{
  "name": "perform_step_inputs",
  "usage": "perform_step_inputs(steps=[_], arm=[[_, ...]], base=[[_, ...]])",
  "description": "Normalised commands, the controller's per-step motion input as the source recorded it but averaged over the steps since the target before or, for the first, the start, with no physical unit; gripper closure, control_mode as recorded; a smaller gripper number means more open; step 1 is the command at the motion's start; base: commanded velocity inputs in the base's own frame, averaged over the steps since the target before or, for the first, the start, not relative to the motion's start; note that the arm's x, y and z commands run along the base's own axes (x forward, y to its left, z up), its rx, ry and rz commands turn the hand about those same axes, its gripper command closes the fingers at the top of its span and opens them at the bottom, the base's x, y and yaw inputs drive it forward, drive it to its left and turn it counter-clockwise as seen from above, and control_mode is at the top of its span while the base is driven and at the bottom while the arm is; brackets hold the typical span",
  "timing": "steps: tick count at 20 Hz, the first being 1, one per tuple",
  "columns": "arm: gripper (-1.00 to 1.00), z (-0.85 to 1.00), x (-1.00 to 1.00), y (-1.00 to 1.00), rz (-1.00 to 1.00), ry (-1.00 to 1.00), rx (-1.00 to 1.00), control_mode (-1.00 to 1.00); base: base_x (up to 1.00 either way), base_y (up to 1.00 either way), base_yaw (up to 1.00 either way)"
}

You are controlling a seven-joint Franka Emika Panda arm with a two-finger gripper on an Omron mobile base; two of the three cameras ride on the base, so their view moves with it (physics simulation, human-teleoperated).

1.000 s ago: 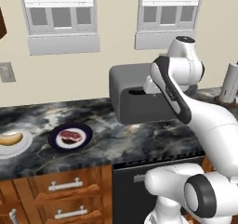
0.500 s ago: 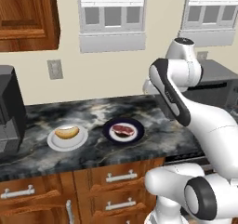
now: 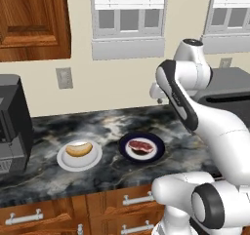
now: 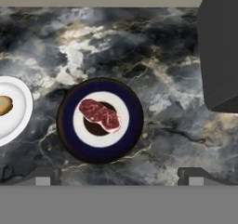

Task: Open the toaster oven door. Place the hotdog bun on the bottom rack in the toaster oven and place the steak on the top rack.

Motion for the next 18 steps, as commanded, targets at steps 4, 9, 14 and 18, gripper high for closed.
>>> perform_step_inputs(steps=[4,9,14,18], arm=[[-1.0,0.0,0.0,0.0,0.0,0.0,0.0,1.0],[-1.0,0.0,0.0,0.0,0.0,0.0,0.0,1.0],[-1.0,0.0,0.0,0.0,0.0,0.0,0.0,1.0],[-1.0,0.0,0.0,0.0,0.0,0.0,0.0,-1.0]], base=[[0.13,0.0,0.0],[0.0,0.0,0.0],[0.0,0.0,0.0],[0.0,0.0,0.0]])
